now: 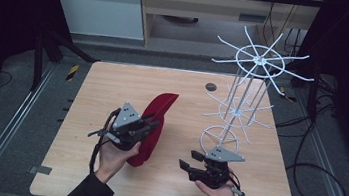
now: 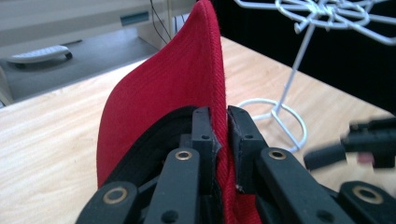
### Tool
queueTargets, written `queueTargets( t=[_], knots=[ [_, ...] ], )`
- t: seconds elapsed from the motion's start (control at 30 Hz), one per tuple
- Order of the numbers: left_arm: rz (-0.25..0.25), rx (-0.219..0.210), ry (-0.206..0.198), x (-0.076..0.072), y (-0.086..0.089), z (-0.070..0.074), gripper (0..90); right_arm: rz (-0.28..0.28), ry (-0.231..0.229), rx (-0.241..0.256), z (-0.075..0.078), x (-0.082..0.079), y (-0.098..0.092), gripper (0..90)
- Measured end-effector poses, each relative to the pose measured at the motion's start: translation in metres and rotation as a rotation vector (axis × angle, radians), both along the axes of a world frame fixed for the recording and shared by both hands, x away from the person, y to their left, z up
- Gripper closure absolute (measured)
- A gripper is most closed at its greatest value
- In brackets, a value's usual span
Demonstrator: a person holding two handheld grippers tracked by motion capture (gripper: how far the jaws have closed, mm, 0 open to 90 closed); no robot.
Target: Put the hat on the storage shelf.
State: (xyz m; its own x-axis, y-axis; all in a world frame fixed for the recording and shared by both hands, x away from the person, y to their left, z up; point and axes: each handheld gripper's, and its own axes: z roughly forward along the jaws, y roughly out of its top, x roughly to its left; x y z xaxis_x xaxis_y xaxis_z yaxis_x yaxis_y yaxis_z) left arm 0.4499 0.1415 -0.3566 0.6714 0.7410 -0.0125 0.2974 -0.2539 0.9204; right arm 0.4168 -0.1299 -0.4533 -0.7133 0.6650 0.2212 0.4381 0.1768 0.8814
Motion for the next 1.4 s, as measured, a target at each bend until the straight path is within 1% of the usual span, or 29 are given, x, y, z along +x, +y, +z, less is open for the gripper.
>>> queueTargets(
  t=[0.03,0.1,0.17,0.2,0.23,0.27,0.3,0.33,0.43,0.53,0.57,0.6,0.63,0.67,0.73,0.77,0.8,0.83,0.87,0.9,0.93,0.97,1.03,1.1,1.2,1.23,1.3,1.33,1.4],
  knots=[
    [0.000,0.000,0.000,0.000,0.000,0.000,81.7,0.000,0.000,0.000,0.000,0.000,0.000,42.0],
    [0.008,-0.010,-0.002,0.003,-0.003,0.002,81.7,0.045,-0.007,0.028,0.004,0.000,0.014,42.3],
    [0.021,-0.030,-0.011,0.006,-0.007,0.006,81.7,0.070,-0.008,0.047,0.005,0.001,0.024,42.7],
    [0.025,-0.031,-0.021,0.007,-0.010,0.010,81.7,0.079,-0.009,0.051,0.005,0.002,0.028,42.8],
    [0.025,-0.031,-0.021,0.007,-0.010,0.010,81.7,0.079,-0.009,0.051,0.005,0.002,0.028,42.8],
    [0.025,-0.019,-0.034,0.008,-0.015,0.014,81.7,0.104,-0.011,0.064,0.006,0.002,0.038,43.2],
    [0.025,-0.019,-0.034,0.008,-0.015,0.014,81.7,0.104,-0.011,0.064,0.006,0.002,0.038,43.2],
    [0.025,-0.014,-0.047,0.007,-0.018,0.017,81.7,0.120,-0.013,0.069,0.007,0.003,0.047,43.4],
    [0.026,-0.019,-0.056,0.007,-0.021,0.020,81.7,0.134,-0.024,0.076,0.007,0.004,0.058,43.4],
    [0.027,-0.031,-0.061,0.006,-0.022,0.021,81.7,0.134,-0.029,0.078,0.006,0.005,0.067,43.2],
    [0.027,-0.031,-0.061,0.006,-0.022,0.021,81.7,0.134,-0.029,0.078,0.006,0.005,0.067,43.2],
    [0.025,-0.044,-0.062,0.005,-0.022,0.022,81.7,0.133,-0.034,0.074,0.005,0.006,0.073,44.6],
    [0.025,-0.044,-0.062,0.005,-0.022,0.022,81.7,0.133,-0.034,0.074,0.005,0.006,0.073,44.6],
    [0.024,-0.054,-0.060,0.005,-0.021,0.022,81.7,0.124,-0.038,0.066,0.003,0.008,0.076,49.0],
    [0.023,-0.067,-0.060,0.004,-0.020,0.023,81.7,0.108,-0.043,0.064,0.001,0.009,0.078,54.7],
    [0.023,-0.067,-0.060,0.004,-0.020,0.023,81.7,0.108,-0.043,0.064,0.001,0.009,0.078,54.7],
    [0.024,-0.082,-0.059,0.003,-0.019,0.024,81.7,0.103,-0.043,0.061,0.000,0.011,0.078,64.5],
    [0.024,-0.082,-0.059,0.003,-0.019,0.024,81.7,0.103,-0.043,0.061,0.000,0.011,0.078,64.5],
    [0.019,-0.087,-0.059,0.002,-0.017,0.025,81.7,0.094,-0.048,0.063,0.001,0.011,0.076,73.2],
    [0.019,-0.087,-0.059,0.002,-0.017,0.025,81.7,0.094,-0.048,0.063,0.001,0.011,0.076,73.2],
    [0.018,-0.092,-0.058,0.002,-0.017,0.025,81.6,0.094,-0.048,0.066,0.002,0.011,0.074,83.0],
    [0.019,-0.098,-0.063,0.000,-0.015,0.025,81.6,0.094,-0.053,0.061,0.003,0.011,0.072,85.0],
    [0.015,-0.103,-0.064,-0.001,-0.012,0.026,81.5,0.086,-0.059,0.040,0.005,0.010,0.070,86.2],
    [0.014,-0.099,-0.067,-0.003,-0.008,0.025,81.2,0.074,-0.071,0.014,0.008,0.010,0.066,86.4],
    [0.024,-0.094,-0.066,-0.006,0.001,0.023,80.3,0.048,-0.085,-0.024,0.010,0.010,0.060,86.5],
    [0.024,-0.094,-0.066,-0.006,0.001,0.023,79.8,0.048,-0.085,-0.024,0.010,0.010,0.060,86.5],
    [0.034,-0.090,-0.059,-0.007,0.009,0.020,79.1,0.033,-0.091,-0.044,0.011,0.010,0.056,86.5],
    [0.040,-0.089,-0.054,-0.007,0.013,0.018,77.9,0.019,-0.106,-0.064,0.013,0.010,0.053,86.6],
    [0.048,-0.093,-0.037,-0.008,0.021,0.013,77.5,0.015,-0.111,-0.073,0.014,0.010,0.051,86.6]
  ],
)
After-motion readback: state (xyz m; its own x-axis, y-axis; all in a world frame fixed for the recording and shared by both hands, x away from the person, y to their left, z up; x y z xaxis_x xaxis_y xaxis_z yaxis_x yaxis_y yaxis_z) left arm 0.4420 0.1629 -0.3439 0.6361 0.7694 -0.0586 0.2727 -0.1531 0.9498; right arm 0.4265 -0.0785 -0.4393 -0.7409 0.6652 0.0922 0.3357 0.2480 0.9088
